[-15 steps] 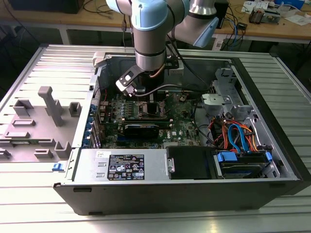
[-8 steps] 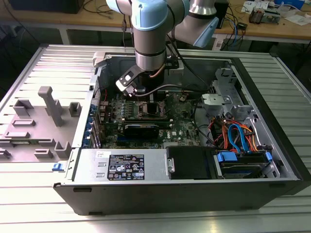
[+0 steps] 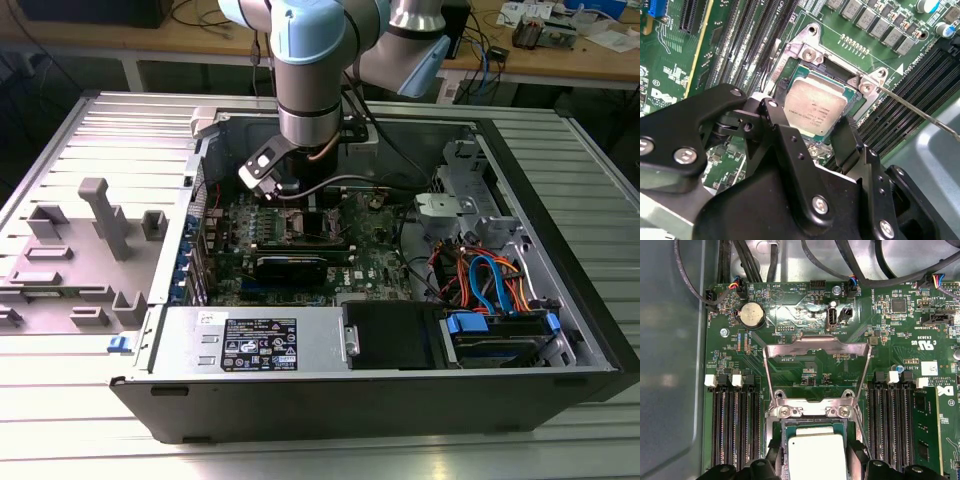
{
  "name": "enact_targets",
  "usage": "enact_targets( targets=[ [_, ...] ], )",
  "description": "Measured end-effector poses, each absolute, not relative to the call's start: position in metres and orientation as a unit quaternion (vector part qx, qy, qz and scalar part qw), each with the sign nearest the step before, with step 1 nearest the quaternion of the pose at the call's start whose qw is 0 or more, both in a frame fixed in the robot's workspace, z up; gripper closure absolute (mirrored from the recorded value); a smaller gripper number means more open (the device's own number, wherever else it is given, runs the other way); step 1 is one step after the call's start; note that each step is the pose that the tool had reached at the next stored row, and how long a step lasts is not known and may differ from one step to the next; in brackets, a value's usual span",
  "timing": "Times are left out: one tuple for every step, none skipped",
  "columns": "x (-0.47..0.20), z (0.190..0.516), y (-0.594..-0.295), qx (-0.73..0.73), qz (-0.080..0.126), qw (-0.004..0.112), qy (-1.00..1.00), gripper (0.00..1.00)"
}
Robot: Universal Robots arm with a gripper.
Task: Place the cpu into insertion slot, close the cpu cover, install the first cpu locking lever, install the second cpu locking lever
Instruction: 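Place the cpu into insertion slot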
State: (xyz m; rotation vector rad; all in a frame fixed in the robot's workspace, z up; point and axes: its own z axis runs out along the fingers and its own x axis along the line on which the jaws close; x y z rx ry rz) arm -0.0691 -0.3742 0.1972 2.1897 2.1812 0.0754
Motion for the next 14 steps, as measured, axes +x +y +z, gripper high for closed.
enact_targets(
  targets=[
    [-0.0691,0.1972,-0.3742,0.708,0.024,0.025,0.705,0.38],
    [-0.0692,0.1972,-0.3742,0.708,0.024,0.025,0.705,0.38],
    [-0.0691,0.1972,-0.3742,0.708,0.024,0.025,0.705,0.38],
    [-0.0692,0.1972,-0.3742,0.708,0.024,0.025,0.705,0.38],
    [-0.0691,0.1973,-0.3742,0.708,0.024,0.025,0.705,0.38],
    [-0.0691,0.1979,-0.3742,0.708,0.024,0.025,0.705,0.38],
    [-0.0692,0.1989,-0.3743,0.708,0.024,0.025,0.705,0.38],
    [-0.0692,0.1997,-0.3742,0.708,0.024,0.025,0.705,0.38],
    [-0.0692,0.2005,-0.3742,0.708,0.024,0.025,0.705,0.38],
    [-0.0692,0.2012,-0.3742,0.708,0.024,0.025,0.705,0.38],
    [-0.0692,0.2012,-0.3742,0.708,0.024,0.025,0.705,0.38],
    [-0.0692,0.2011,-0.3742,0.708,0.024,0.025,0.705,0.38],
    [-0.0691,0.2013,-0.3742,0.708,0.024,0.025,0.705,0.38],
    [-0.0691,0.2014,-0.3742,0.708,0.024,0.025,0.705,0.38]
  ],
)
